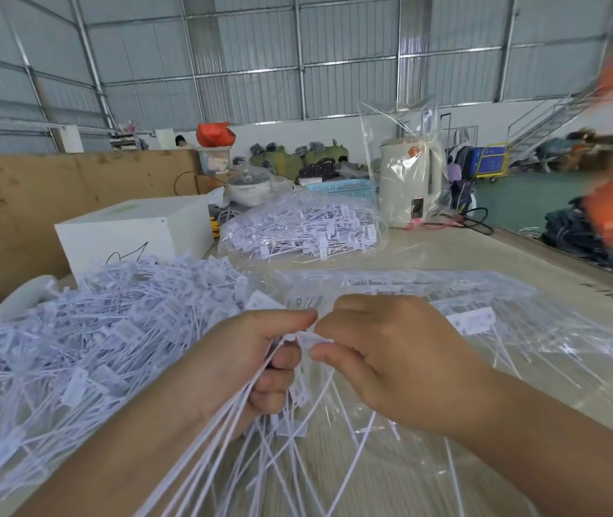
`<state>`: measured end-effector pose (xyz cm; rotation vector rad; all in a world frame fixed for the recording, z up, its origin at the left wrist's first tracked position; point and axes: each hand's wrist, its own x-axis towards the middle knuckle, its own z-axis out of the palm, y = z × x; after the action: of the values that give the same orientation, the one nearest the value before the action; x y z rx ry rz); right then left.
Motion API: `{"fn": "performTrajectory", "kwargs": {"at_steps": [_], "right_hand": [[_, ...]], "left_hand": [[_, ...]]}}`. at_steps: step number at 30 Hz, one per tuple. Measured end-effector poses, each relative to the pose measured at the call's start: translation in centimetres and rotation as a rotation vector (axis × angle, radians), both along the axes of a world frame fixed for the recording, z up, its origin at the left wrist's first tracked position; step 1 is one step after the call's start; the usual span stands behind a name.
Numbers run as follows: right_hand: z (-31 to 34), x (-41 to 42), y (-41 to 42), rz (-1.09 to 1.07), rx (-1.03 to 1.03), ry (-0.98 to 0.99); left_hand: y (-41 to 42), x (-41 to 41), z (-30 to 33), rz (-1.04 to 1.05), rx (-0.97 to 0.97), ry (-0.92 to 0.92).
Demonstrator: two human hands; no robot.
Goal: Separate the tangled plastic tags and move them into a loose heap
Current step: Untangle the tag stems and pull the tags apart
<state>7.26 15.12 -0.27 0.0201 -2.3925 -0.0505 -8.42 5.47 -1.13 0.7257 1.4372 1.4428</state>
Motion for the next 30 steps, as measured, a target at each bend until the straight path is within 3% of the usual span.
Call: {"fn": "performTrajectory", "kwargs": {"at_steps": [2, 5, 7, 10, 14, 15, 18, 19, 23, 30], "right_hand": [[0.1, 0.0, 0.1, 0.005, -0.018, -0.03], [0.2, -0.4, 0.3, 0.003, -0.062, -0.028], [0.2, -0.5, 0.4, -0.008, -0.078, -0.004], [0.3, -0.4, 0.1, -0.013, -0.054, -0.002], [0.6, 0.5, -0.1, 0.054, -0.041, 0.02], [0.8, 0.6, 0.2, 0.072, -0.101, 0.039], [0.7, 0.4, 1.4, 0.068, -0.296, 0.002], [0.4, 0.3, 1.8, 0.072, -0.353, -0.04], [-0.5, 0.3, 2.4, 0.114, -0.519, -0.164], [-0.6, -0.2, 1.7, 0.19, -0.727, -0.264]], "left_hand": [[0.1, 0.8, 0.3, 0.05, -0.015, -0.011], [0.4, 2.3, 0.1, 0.448, 0.152, 0.319], [0.9, 3.3, 0.0, 0.593, 0.249, 0.432], [1.0, 3.3, 0.0, 0.63, 0.235, 0.384], [-1.4, -1.8, 1.6, 0.869, 0.308, 0.085], [-1.9, -2.6, 1.7, 0.882, 0.317, 0.135], [-1.4, -1.1, 0.9, 0.707, 0.25, 0.531], [-0.9, 0.5, 0.6, 0.586, 0.288, 0.579], [-0.3, 4.4, -0.1, 0.167, 0.403, 0.513], [-0.5, 3.7, 0.0, 0.145, 0.462, 0.56]]}}
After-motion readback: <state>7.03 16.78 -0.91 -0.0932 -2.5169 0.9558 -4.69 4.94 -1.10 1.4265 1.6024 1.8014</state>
